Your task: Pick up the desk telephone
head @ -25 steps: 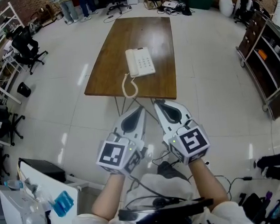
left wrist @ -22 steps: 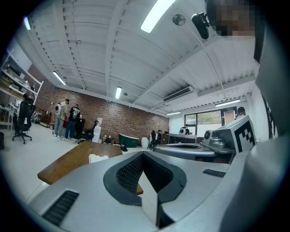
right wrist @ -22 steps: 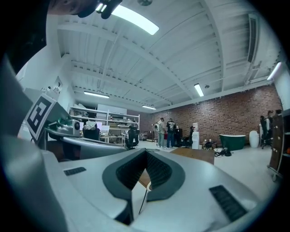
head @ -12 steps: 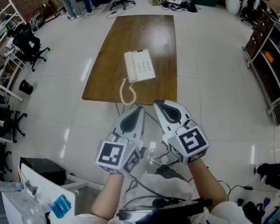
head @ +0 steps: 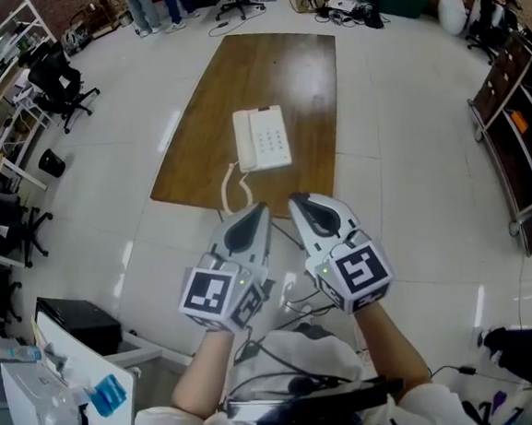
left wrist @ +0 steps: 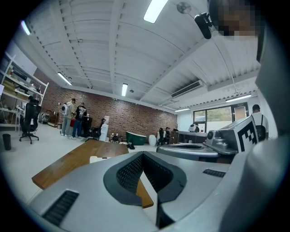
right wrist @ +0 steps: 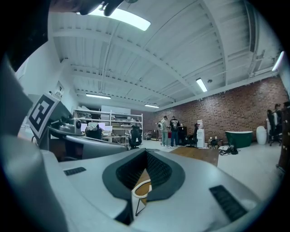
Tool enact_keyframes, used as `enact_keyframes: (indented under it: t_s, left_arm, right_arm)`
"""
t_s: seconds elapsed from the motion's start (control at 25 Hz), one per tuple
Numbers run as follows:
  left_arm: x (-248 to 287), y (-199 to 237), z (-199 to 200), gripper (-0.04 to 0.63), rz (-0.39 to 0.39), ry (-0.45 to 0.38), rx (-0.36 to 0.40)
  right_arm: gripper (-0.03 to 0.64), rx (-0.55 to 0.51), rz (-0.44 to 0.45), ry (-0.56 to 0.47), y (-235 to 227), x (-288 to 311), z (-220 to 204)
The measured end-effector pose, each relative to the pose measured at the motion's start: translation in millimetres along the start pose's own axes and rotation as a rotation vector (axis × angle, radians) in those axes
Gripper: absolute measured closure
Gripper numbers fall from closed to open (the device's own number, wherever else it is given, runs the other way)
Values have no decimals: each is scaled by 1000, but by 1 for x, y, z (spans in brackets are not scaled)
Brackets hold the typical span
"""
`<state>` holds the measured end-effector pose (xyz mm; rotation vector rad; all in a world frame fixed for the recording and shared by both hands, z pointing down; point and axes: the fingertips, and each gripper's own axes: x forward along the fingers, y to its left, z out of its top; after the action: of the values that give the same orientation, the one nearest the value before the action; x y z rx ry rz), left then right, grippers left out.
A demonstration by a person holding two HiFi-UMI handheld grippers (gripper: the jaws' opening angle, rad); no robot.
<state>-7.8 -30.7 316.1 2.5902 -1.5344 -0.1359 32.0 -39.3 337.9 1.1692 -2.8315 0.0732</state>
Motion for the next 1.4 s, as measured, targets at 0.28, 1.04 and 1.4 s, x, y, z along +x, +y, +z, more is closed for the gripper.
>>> enact_keyframes:
  t_s: [0.28, 1.04, 1.4]
  left_arm:
    - [24, 6, -3, 591, 27, 1, 8]
    - [56, 21, -12, 591, 52, 7, 3]
    - [81, 46, -16, 591, 54, 13, -18]
  right_arm:
    - [617, 2, 12, 17, -22, 9, -2]
    - [617, 7, 39, 18, -46, 30, -8]
    - [617, 9, 44, 37, -63, 57, -11]
